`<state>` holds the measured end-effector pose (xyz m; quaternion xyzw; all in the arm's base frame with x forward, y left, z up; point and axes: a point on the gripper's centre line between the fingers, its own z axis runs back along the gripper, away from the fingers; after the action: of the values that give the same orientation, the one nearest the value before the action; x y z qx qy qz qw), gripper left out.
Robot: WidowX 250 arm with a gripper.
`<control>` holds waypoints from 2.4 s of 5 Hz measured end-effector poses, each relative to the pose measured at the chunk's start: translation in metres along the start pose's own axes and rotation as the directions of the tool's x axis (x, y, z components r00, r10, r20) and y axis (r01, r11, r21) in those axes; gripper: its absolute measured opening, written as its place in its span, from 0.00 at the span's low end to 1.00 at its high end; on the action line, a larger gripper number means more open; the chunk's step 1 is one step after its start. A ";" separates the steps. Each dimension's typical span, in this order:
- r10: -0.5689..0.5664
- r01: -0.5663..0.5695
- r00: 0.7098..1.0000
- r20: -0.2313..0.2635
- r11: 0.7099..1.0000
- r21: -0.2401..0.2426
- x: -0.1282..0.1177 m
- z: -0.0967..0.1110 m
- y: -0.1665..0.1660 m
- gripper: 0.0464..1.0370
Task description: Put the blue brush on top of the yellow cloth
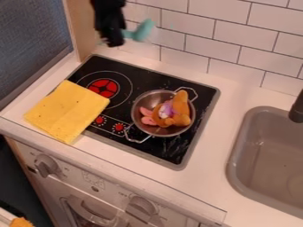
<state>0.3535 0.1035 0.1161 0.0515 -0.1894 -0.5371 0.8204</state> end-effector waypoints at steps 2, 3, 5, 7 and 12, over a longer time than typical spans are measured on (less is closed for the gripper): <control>0.110 -0.109 0.993 -0.039 0.993 0.036 -0.048 0.027 -0.046 0.44; 0.153 -0.154 0.986 -0.060 0.988 0.002 -0.060 0.027 -0.077 0.44; 0.296 -0.296 0.948 -0.120 0.955 0.016 -0.091 0.006 -0.097 0.44; 0.394 -0.396 0.896 -0.203 0.918 0.030 -0.117 -0.024 -0.092 0.44; 0.404 -0.411 0.903 -0.149 0.912 -0.019 -0.090 -0.027 -0.080 0.96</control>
<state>0.2626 0.1475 0.0453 0.0284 -0.1239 -0.3534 0.9268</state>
